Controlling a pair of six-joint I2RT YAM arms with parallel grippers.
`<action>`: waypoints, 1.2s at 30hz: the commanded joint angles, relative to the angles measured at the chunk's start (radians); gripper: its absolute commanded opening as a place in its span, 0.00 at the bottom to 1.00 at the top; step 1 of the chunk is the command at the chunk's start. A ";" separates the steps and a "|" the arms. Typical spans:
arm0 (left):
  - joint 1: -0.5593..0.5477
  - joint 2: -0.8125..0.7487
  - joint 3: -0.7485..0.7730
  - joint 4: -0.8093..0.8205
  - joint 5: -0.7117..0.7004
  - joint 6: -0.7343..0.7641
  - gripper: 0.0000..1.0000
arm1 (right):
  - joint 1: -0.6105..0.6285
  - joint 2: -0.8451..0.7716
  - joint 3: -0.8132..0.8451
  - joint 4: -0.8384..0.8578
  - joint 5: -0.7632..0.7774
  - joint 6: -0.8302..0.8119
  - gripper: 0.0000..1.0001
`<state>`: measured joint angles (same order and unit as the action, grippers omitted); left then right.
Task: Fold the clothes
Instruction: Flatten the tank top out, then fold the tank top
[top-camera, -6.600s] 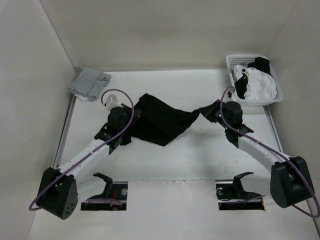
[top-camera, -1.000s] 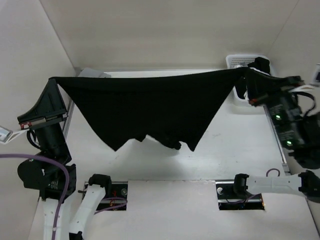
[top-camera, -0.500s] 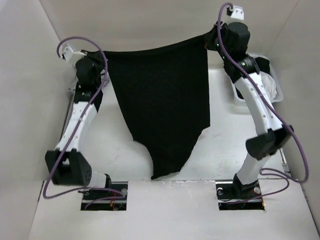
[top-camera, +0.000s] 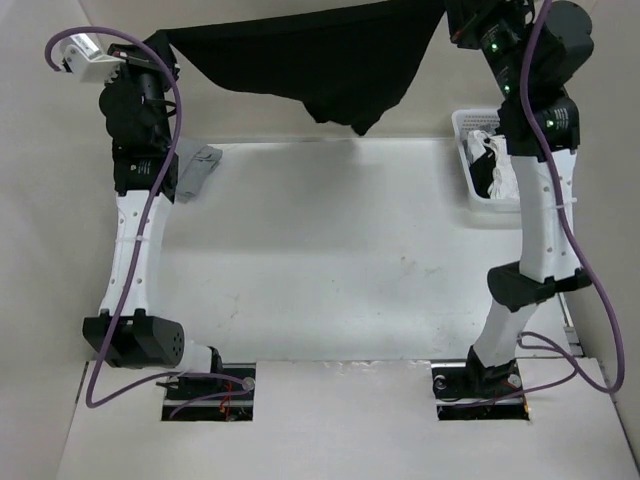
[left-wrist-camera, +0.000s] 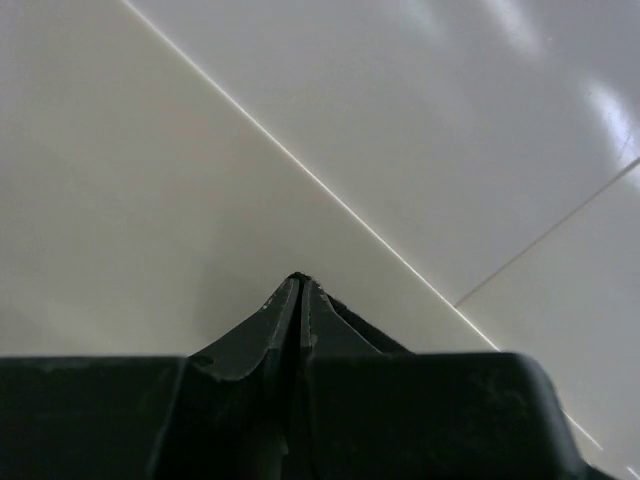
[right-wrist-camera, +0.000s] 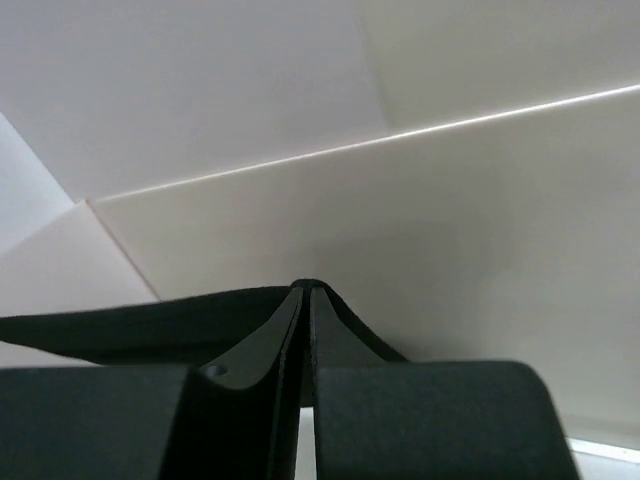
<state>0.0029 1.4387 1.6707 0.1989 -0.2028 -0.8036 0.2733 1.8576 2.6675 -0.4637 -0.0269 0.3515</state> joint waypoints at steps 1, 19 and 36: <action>0.013 -0.061 -0.029 0.049 0.014 0.024 0.01 | -0.024 -0.064 -0.097 -0.015 -0.033 0.000 0.06; -0.237 -0.972 -1.126 -0.171 -0.164 -0.003 0.02 | 0.563 -1.161 -1.871 0.120 0.315 0.185 0.06; -0.214 -1.073 -1.204 -0.481 -0.178 -0.141 0.02 | 0.742 -1.128 -2.094 0.170 0.354 0.430 0.05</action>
<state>-0.2180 0.2256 0.4446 -0.4683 -0.3683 -0.9470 1.1362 0.6746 0.5121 -0.4568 0.3237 0.8356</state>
